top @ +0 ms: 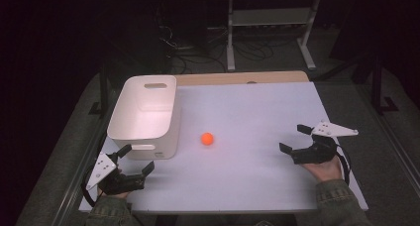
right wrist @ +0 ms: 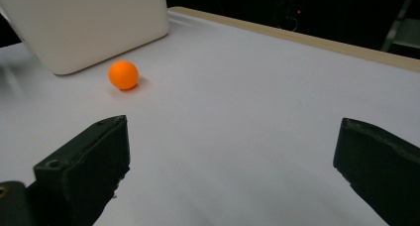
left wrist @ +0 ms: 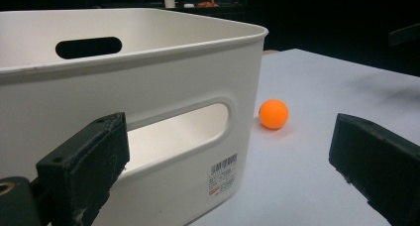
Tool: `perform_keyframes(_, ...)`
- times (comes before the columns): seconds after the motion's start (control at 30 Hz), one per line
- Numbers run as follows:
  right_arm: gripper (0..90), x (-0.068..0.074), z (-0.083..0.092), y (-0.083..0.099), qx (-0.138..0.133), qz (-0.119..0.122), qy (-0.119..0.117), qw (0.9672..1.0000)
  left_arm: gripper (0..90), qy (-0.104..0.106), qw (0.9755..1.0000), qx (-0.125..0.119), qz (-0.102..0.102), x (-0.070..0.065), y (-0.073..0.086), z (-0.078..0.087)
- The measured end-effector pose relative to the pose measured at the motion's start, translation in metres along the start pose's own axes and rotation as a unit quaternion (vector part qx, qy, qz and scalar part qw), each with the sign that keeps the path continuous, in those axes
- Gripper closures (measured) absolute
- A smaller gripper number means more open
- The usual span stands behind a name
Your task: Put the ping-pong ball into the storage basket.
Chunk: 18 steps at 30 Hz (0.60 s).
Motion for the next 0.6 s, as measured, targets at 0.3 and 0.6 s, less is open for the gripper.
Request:
perform_keyframes(0.3, 0.5, 0.0015, 0.0005, -0.0002, 0.011, 0.003, 0.001, 0.9999, 1.6, -0.001, 1.0000, 0.002, 0.000, -0.0002, 0.0001, -0.0004)
perform_keyframes(0.6, 0.0, 0.0066, -0.0065, -0.0042, 0.044, 0.009, -0.009, 0.9989, 1.6, -0.001, 1.0000, 0.004, -0.001, 0.0004, 0.0004, -0.0003)
Point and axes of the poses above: each handheld gripper's, and its own axes: z roughly backward along the jaws, y roughly out of its underside, x roughly to its left, the point moved 2 cm from there along -z, roughly forward along the jaws, and after that the axes turned 9 degrees about y, right-handed, at the moved point
